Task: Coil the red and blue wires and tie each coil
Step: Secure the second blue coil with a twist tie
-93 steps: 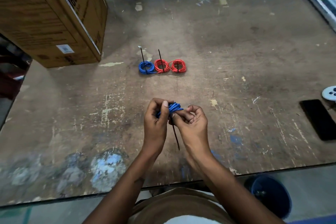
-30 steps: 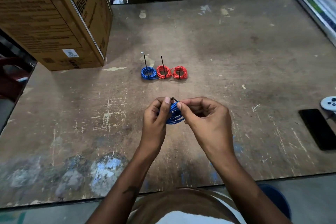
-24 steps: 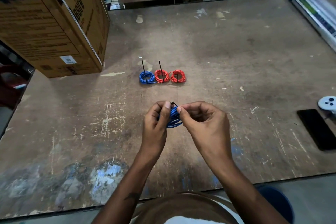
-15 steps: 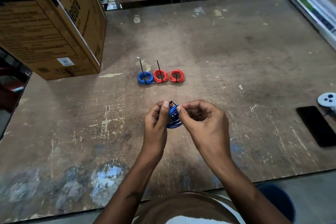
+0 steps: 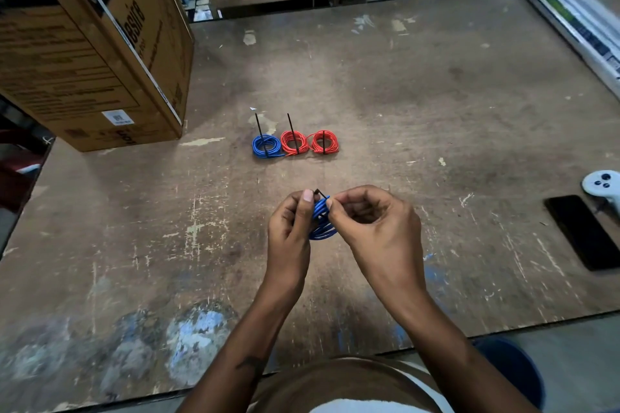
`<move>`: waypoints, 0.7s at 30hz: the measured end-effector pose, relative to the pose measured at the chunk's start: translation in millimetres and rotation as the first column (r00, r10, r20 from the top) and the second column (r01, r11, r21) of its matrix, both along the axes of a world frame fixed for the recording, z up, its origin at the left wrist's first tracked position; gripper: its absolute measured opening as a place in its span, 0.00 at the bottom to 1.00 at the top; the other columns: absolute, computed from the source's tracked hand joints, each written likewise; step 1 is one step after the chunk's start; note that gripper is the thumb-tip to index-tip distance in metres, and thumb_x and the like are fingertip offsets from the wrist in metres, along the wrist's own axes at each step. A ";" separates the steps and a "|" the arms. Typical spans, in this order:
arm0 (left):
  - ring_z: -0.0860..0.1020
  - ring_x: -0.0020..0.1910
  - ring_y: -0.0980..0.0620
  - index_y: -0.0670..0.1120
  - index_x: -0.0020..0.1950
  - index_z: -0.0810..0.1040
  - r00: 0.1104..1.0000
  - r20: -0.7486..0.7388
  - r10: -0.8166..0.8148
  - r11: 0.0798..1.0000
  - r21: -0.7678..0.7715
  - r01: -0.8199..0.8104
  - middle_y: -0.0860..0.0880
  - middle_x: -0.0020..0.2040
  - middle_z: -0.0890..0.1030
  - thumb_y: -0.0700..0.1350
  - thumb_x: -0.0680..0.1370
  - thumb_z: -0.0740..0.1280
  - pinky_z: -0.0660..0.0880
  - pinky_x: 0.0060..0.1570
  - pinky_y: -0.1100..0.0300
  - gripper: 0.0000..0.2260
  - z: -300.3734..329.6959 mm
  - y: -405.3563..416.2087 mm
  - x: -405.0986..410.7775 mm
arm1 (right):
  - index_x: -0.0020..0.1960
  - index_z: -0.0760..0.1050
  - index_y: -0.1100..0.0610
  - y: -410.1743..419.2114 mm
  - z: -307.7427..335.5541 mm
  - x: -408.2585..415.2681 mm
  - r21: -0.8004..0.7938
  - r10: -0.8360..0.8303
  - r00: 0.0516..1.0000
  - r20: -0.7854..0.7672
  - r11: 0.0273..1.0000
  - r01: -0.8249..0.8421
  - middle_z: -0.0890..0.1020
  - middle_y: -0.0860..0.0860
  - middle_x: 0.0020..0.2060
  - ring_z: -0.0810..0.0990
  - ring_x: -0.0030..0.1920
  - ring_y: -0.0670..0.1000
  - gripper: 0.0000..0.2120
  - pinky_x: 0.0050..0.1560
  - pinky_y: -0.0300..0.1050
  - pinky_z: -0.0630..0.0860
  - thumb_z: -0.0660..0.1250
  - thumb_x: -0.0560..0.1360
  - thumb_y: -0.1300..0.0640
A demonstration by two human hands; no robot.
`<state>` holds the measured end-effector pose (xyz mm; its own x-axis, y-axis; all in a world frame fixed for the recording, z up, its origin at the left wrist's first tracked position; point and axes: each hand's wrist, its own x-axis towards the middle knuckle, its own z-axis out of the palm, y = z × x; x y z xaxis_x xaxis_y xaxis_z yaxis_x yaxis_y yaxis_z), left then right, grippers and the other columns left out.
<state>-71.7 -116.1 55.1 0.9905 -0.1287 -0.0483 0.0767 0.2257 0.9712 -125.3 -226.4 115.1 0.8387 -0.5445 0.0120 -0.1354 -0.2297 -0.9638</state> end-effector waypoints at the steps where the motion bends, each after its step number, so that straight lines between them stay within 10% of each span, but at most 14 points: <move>1: 0.81 0.45 0.52 0.42 0.50 0.82 1.000 -0.001 0.003 1.000 0.001 -0.003 0.47 0.44 0.84 0.52 0.84 0.65 0.78 0.46 0.58 0.14 -0.7 0.1 0.1 | 0.44 0.87 0.51 0.0 0.3 -0.1 -0.001 0.001 1.000 -0.001 1.000 -0.001 0.87 0.42 0.35 0.87 0.37 0.40 0.03 0.40 0.33 0.81 0.80 0.74 0.56; 21: 0.80 0.46 0.46 0.38 0.51 0.81 1.000 0.003 -0.010 1.000 -0.011 0.010 0.42 0.45 0.83 0.55 0.83 0.66 0.77 0.49 0.48 0.19 -7.4 0.6 3.3 | 0.44 0.87 0.51 0.6 -1.4 0.9 0.003 0.005 1.000 0.004 1.000 -0.005 0.88 0.43 0.36 0.87 0.38 0.41 0.03 0.40 0.34 0.81 0.80 0.73 0.56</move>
